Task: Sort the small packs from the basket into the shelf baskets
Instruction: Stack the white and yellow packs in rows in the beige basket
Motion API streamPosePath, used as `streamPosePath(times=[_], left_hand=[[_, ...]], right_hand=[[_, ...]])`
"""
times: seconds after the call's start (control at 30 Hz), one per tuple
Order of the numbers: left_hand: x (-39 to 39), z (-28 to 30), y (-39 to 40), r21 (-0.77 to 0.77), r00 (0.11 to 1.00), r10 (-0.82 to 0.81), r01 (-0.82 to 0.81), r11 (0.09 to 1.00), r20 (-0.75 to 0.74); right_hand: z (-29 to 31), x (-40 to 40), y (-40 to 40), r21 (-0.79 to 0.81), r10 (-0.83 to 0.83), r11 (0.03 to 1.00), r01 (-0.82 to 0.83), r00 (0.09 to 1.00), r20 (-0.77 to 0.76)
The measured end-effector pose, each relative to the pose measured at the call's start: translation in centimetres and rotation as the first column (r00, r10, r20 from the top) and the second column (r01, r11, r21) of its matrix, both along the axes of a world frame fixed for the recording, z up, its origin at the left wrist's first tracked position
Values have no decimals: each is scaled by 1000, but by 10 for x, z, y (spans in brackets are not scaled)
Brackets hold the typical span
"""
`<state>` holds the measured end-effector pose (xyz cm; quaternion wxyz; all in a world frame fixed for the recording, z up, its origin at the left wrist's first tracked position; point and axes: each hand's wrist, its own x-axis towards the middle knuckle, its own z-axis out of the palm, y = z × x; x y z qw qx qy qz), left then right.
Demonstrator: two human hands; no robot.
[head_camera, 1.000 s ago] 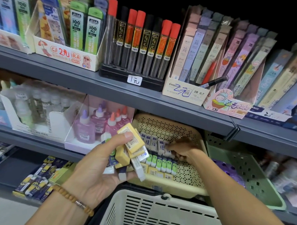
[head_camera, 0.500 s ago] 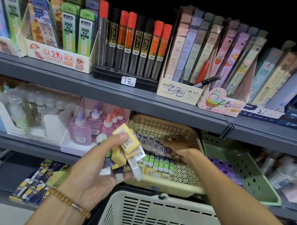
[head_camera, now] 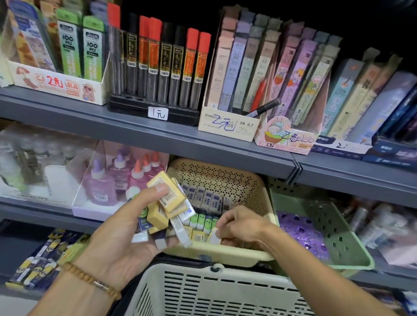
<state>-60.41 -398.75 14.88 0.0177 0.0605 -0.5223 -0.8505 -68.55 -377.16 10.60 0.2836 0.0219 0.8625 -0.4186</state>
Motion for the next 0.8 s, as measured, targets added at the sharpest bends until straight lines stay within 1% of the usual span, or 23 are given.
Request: streamPosePath(times=[0.03, 0.07, 0.1, 0.13, 0.17, 0.2, 0.23, 0.27, 0.3, 0.37, 0.4, 0.47, 0.53, 0.6, 0.63, 0.7, 0.77, 0.8], left_hand=[[2, 1, 2, 34, 999, 24, -26, 999, 46], [0, 1, 5, 55, 998, 43, -46, 997, 54], [-1, 2, 9, 60, 996, 53, -58, 997, 69], [-1, 0, 12, 104, 993, 38, -50, 993, 110], [2, 2, 15, 154, 991, 7, -28, 988, 134], [3, -1, 15, 192, 991, -27, 2, 981, 132], [4, -5, 15, 200, 991, -41, 14, 980, 130], [0, -6, 17, 208, 991, -42, 16, 978, 124], [0, -5, 17, 210, 992, -42, 17, 978, 116], [-1, -5, 17, 231, 994, -43, 19, 973, 100], [-1, -4, 19, 246, 993, -73, 49, 968, 91], [3, -4, 17, 300, 990, -109, 77, 951, 90], [5, -8, 13, 317, 989, -103, 64, 946, 107], [9, -6, 13, 418, 969, -210, 139, 898, 129], [12, -5, 13, 442, 960, -239, 153, 884, 147], [12, -8, 13, 490, 951, -244, 124, 863, 188], [14, -8, 14, 520, 948, -234, 92, 849, 215], [14, -8, 14, 528, 950, -221, 76, 846, 218]], right_hand=[[0, 2, -3, 51, 35, 998, -34, 999, -24], [2, 4, -5, 100, 65, 993, -58, 996, -62], [5, 5, -6, 130, 82, 989, -67, 990, -114], [9, 7, -7, 138, 90, 988, -64, 978, -187], [15, 10, -7, 108, 78, 993, -51, 960, -270], [23, 13, -7, 24, 37, 999, -30, 940, -338], [32, 17, -8, -97, -21, 995, -16, 927, -373], [41, 20, -10, -223, -61, 975, -25, 927, -371], [49, 24, -13, -316, -49, 946, -71, 933, -356], [59, 34, -21, -400, 75, 889, -223, 932, -354], [62, 39, -25, -423, 133, 860, -284, 926, -353], [66, 45, -30, -470, 190, 812, -346, 918, -348], [66, 45, -32, -515, 197, 780, -355, 921, -336], [65, 45, -33, -510, 188, 787, -346, 923, -336], [63, 44, -34, -503, 177, 795, -337, 924, -339], [58, 43, -32, -518, 146, 797, -311, 931, -334], [54, 38, -27, -557, 66, 796, -237, 949, -308], [50, 33, -22, -563, -4, 809, -173, 954, -299]])
